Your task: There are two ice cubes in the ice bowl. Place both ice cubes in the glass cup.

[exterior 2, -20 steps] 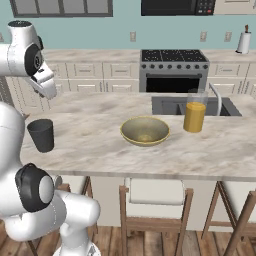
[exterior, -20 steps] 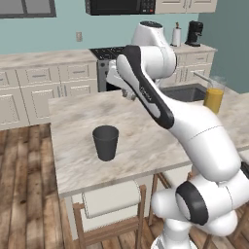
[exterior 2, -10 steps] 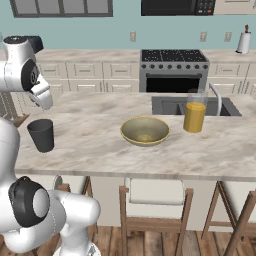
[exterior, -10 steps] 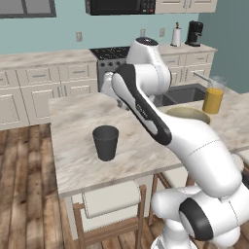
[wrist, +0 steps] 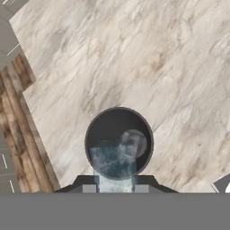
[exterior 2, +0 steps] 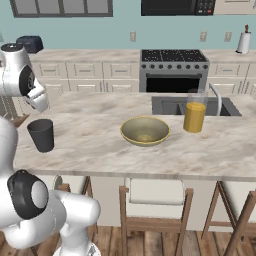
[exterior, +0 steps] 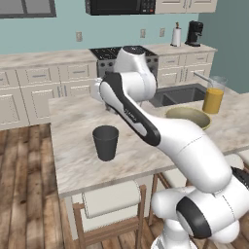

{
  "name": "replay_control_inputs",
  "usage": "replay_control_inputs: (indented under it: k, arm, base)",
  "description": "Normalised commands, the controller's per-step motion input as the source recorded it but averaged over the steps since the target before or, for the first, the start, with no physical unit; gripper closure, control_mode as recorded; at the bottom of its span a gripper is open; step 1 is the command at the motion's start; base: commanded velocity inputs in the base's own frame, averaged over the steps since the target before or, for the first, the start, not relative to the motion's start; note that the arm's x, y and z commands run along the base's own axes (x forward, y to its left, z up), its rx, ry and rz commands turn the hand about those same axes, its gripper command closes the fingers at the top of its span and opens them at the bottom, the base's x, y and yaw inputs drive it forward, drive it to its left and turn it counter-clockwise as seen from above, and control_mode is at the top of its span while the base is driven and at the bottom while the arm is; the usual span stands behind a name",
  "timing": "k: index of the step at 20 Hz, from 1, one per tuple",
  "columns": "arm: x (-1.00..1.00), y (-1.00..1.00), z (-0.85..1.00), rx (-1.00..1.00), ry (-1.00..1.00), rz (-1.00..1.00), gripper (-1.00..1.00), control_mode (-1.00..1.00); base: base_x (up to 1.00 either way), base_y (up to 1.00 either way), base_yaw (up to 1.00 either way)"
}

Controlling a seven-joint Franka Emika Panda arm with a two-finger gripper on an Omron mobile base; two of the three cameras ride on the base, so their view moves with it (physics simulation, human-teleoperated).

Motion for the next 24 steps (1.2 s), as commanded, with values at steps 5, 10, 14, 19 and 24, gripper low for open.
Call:
replay_control_inputs:
  k: [5,10,14,19,24]
  arm:
    - [0.10,0.11,-0.31,-0.01,0.04,0.09,1.00,-1.00]
    - [0.00,0.00,-0.45,-0.02,0.00,0.11,1.00,-1.00]
    - [0.00,0.00,-0.35,-0.01,0.00,0.11,1.00,-1.00]
    - [0.17,0.06,-0.23,0.00,0.00,0.06,1.00,-1.00]
    - [0.29,0.13,-0.24,-0.05,0.00,0.05,1.00,-1.00]
  base:
    - [0.00,0.00,0.00]
    - [0.00,0.00,0.00]
    - [0.00,0.00,0.00]
    - [0.00,0.00,0.00]
    - [0.00,0.00,0.00]
